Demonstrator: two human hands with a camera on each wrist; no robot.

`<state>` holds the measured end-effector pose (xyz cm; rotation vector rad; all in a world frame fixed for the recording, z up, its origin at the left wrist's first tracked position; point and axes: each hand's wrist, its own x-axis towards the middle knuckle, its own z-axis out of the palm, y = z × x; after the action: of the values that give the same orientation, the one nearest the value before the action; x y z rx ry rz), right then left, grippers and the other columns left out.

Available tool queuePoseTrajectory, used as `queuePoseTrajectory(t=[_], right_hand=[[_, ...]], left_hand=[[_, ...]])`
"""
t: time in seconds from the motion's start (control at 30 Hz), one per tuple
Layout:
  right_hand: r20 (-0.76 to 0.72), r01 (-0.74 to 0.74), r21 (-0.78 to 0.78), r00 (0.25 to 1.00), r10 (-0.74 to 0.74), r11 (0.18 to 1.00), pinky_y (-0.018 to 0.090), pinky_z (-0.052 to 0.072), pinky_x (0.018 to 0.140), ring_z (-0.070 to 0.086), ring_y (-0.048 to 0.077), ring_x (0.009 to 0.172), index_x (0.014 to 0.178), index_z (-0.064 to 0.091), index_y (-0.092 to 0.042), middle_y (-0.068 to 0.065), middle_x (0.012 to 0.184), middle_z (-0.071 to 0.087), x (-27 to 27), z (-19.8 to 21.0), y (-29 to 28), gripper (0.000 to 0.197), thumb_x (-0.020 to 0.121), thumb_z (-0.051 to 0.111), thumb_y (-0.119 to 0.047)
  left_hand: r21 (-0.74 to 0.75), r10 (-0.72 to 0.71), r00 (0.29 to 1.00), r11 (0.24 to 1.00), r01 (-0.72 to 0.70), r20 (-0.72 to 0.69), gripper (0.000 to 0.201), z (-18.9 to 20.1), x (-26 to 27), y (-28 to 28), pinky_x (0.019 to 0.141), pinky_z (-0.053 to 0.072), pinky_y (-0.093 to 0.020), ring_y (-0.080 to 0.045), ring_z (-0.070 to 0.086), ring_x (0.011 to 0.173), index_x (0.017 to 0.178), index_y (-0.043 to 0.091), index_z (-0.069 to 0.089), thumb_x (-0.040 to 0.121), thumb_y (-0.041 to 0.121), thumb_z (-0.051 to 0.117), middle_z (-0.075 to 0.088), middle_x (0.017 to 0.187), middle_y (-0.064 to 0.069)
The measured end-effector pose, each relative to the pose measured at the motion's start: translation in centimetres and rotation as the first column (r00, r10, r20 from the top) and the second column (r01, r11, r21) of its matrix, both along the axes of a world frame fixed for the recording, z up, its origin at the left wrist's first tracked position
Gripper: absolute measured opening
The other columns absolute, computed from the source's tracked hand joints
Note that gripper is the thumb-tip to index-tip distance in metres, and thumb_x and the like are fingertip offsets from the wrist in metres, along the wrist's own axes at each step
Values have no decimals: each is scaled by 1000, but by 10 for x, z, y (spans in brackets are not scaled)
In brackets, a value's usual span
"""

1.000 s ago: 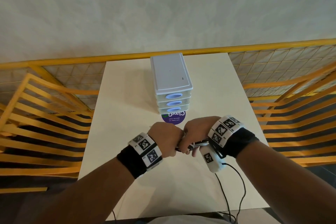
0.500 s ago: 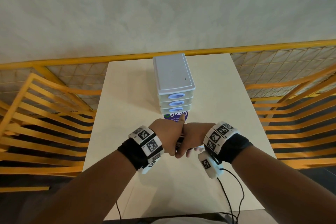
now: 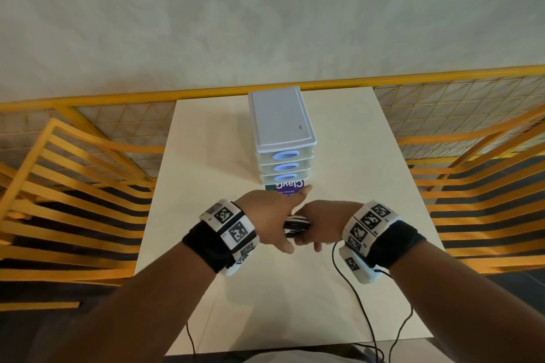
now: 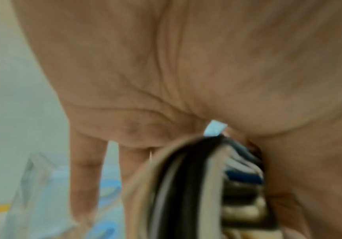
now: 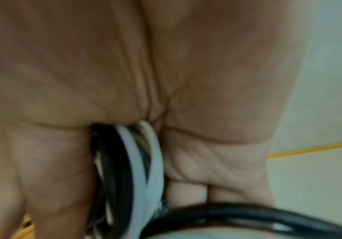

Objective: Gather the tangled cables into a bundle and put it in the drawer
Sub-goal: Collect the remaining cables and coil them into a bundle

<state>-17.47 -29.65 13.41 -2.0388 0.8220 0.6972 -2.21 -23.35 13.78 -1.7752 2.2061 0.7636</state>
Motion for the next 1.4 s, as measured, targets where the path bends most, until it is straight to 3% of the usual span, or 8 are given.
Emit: queuePoseTrajectory(t=[0.17,0.3,0.47,0.6,0.73,0.93,1.13,1.4], right_hand=[[97,136,73,985,-143,988,32,55,68,68,1,62,89,67,-22,-19,61,67,-20,4,-17,5,91,63,-21],[270,262,176,914,-302,949,23,46,62,71,8,68,99,70,-15,-7,85,71,-30,7,-28,6,95,67,-19],[419,300,318,807,-417,899,25,47,64,67,10,64,102,71,-6,-4,81,73,-23,18,-27,10,96,68,-13],[455,164,353,830,-322,921,28,51,68,65,7,63,93,68,-11,-10,72,72,-11,27,-17,8,99,63,-9],[485,144,451,789,-377,881,36,51,68,67,15,68,96,66,-7,0,82,70,-2,27,-11,7,100,60,-6],[549,91,430,763,-340,898,38,54,69,69,20,69,105,64,-2,7,88,70,1,38,-20,11,100,62,-11],[528,152,452,749,-400,879,36,58,66,72,27,70,98,66,-7,8,82,73,1,35,-19,14,97,67,-20],[457,220,445,778,-431,868,26,46,61,39,11,51,84,58,-15,-6,60,37,-21,-2,-8,40,106,43,-45]], left_hand=[[-359,173,842,847,-391,-511,109,21,46,15,104,47,-27,-3,55,125,158,38,30,67,81,71,59,140,13],[-35,455,439,662,-748,-774,75,-18,73,30,98,54,-40,-6,67,106,129,35,61,68,78,69,72,115,11],[351,538,216,754,-556,-815,68,-59,38,39,93,54,-29,-19,64,116,114,28,69,64,72,81,72,115,8],[352,382,-12,837,-419,-924,61,-45,3,21,88,50,-73,-44,65,97,110,16,68,72,62,84,65,104,-31],[463,374,-303,826,-321,-877,79,-15,-7,6,66,60,-52,-38,62,123,143,25,56,73,41,90,57,145,-15],[457,355,-295,767,-450,-887,22,7,-10,-2,62,39,-88,-61,62,107,100,19,73,80,23,80,72,120,-19],[241,180,-160,736,-633,-971,18,20,-9,-5,75,61,-58,-37,73,104,100,8,67,85,15,76,76,101,-20],[334,127,-354,710,-620,-926,12,21,25,-11,82,58,-42,-32,71,88,90,12,71,79,9,74,72,87,-13]])
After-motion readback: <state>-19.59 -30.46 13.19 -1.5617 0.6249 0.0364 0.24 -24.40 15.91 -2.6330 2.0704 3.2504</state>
